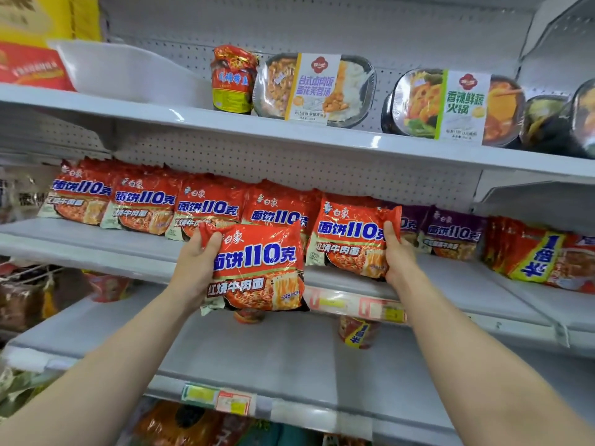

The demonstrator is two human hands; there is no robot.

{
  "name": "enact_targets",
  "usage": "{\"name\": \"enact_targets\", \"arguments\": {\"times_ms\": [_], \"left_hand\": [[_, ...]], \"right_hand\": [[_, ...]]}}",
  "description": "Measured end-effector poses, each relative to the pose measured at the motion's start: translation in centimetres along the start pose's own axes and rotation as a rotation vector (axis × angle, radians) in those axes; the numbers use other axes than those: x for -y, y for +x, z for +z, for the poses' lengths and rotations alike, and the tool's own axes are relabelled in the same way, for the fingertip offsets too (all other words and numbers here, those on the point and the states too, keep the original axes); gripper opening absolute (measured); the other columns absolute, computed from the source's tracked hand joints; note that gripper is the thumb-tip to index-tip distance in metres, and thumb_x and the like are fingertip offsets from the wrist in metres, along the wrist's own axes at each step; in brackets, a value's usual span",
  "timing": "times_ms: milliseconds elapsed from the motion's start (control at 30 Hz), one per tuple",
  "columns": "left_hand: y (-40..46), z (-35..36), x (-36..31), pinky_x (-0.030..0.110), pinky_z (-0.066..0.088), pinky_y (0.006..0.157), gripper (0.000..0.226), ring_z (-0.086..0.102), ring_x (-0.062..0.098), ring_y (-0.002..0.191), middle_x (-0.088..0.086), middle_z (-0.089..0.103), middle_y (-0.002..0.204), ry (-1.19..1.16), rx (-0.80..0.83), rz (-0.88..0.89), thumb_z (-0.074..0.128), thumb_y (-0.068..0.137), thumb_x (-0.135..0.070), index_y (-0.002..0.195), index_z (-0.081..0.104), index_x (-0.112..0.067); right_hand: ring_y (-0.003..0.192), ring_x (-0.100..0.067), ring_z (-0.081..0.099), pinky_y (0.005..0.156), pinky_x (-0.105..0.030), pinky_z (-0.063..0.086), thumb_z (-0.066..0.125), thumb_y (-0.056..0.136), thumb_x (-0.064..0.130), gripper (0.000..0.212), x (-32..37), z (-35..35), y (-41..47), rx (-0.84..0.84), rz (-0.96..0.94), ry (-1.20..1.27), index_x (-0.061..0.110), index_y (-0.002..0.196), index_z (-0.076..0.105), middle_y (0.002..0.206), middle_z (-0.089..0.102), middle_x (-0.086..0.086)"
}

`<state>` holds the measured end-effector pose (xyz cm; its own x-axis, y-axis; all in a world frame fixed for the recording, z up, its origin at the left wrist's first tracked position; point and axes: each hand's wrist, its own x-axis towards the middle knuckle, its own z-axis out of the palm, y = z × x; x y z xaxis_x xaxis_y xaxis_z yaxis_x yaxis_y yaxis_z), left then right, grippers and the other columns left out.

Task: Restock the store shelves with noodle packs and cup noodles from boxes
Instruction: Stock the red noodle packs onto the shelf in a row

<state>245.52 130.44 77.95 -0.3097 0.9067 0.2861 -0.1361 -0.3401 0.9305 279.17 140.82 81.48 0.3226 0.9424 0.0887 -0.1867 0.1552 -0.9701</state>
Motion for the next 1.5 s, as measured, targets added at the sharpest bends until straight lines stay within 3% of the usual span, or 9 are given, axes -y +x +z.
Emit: {"name": "enact_targets", "arguments": {"times_ms": [133, 300, 567, 767, 833, 1033, 1300, 1400, 1500], "left_hand": [[0.2, 0.4, 0.3, 0.05, 0.061, 0.08, 0.016, 0.075, 0.028, 0.087, 0.009, 0.074, 0.103, -0.01, -0.022, -0.011, 0.052, 0.102, -0.04, 0.114, 0.053, -0.031], [0.1, 0.9, 0.8, 0.051, 0.061, 0.08, 0.03, 0.075, 0.031, 0.091, 0.01, 0.075, 0.107, -0.004, -0.033, 0.006, 0.053, 0.101, -0.042, 0.126, 0.053, -0.026], [-0.3, 1.0, 0.1, 0.044, 0.061, 0.069, 0.025, 0.075, 0.032, 0.087, 0.009, 0.077, 0.101, -0.011, -0.034, 0.017, 0.053, 0.1, -0.04, 0.122, 0.054, -0.028], [0.1, 1.0, 0.0, 0.051, 0.061, 0.078, 0.014, 0.075, 0.031, 0.088, 0.009, 0.076, 0.102, 0.009, -0.055, 0.029, 0.053, 0.101, -0.04, 0.113, 0.055, -0.034], [0.3, 1.3, 0.2, 0.049, 0.061, 0.076, 0.021, 0.075, 0.031, 0.088, 0.009, 0.076, 0.102, 0.001, -0.054, 0.024, 0.053, 0.1, -0.041, 0.118, 0.055, -0.03], [0.4, 2.5, 1.2, 0.052, 0.06, 0.08, 0.034, 0.075, 0.033, 0.093, 0.011, 0.075, 0.108, -0.023, -0.015, 0.001, 0.054, 0.1, -0.042, 0.13, 0.052, -0.025], [0.4, 3.5, 1.1, 0.039, 0.061, 0.064, 0.019, 0.076, 0.025, 0.081, 0.005, 0.076, 0.097, -0.027, -0.013, 0.0, 0.053, 0.101, -0.039, 0.118, 0.055, -0.03], [0.4, 3.5, 1.0, 0.042, 0.061, 0.069, 0.022, 0.076, 0.027, 0.084, 0.006, 0.076, 0.1, -0.032, -0.006, -0.002, 0.054, 0.101, -0.039, 0.12, 0.054, -0.029], [0.3, 3.4, 1.0, 0.046, 0.061, 0.074, 0.03, 0.076, 0.028, 0.088, 0.007, 0.075, 0.105, -0.041, 0.003, -0.006, 0.054, 0.1, -0.041, 0.126, 0.052, -0.027]], "right_hand": [[0.078, -0.025, 0.076, 0.073, -0.044, 0.062, 0.07, 0.09, 0.049, 0.038, -0.3, 0.3, 1.5, 0.018, 0.005, 0.006, 0.014, 0.104, 0.061, 0.09, 0.077, -0.006], [0.083, -0.025, 0.075, 0.084, -0.047, 0.061, 0.071, 0.088, 0.05, 0.038, -0.1, 0.8, 3.8, 0.053, 0.013, -0.029, 0.016, 0.104, 0.063, 0.092, 0.077, -0.005], [0.08, -0.024, 0.074, 0.078, -0.041, 0.061, 0.067, 0.094, 0.043, 0.026, -0.2, 2.2, 5.8, 0.043, -0.029, 0.001, 0.018, 0.091, 0.061, 0.095, 0.076, -0.007], [0.072, -0.011, 0.068, 0.068, -0.03, 0.056, 0.066, 0.093, 0.049, 0.025, -0.8, 2.4, 5.6, 0.014, -0.08, 0.019, 0.025, 0.087, 0.061, 0.088, 0.072, 0.003], [0.07, -0.009, 0.068, 0.061, -0.025, 0.053, 0.074, 0.089, 0.041, 0.019, -0.9, 2.2, 5.3, 0.061, -0.1, 0.005, 0.026, 0.091, 0.062, 0.087, 0.071, 0.005], [0.078, -0.014, 0.074, 0.056, -0.027, 0.057, 0.083, 0.081, 0.015, 0.042, -1.5, 1.3, 5.5, 0.101, -0.158, -0.148, 0.021, 0.116, 0.06, 0.098, 0.073, 0.002], [0.086, -0.012, 0.068, 0.064, -0.026, 0.055, 0.077, 0.088, 0.019, 0.032, -1.5, 0.7, 6.1, -0.009, -0.27, -0.269, 0.021, 0.115, 0.06, 0.108, 0.069, 0.003], [0.1, -0.02, 0.068, 0.074, -0.03, 0.058, 0.079, 0.088, 0.023, 0.045, -1.8, 0.9, 6.5, -0.049, -0.288, -0.318, 0.017, 0.128, 0.058, 0.12, 0.068, 0.0], [0.095, -0.017, 0.067, 0.073, -0.027, 0.055, 0.082, 0.084, 0.025, 0.054, -1.9, 1.0, 6.6, -0.089, -0.278, -0.313, 0.016, 0.13, 0.056, 0.123, 0.067, -0.002]]}}
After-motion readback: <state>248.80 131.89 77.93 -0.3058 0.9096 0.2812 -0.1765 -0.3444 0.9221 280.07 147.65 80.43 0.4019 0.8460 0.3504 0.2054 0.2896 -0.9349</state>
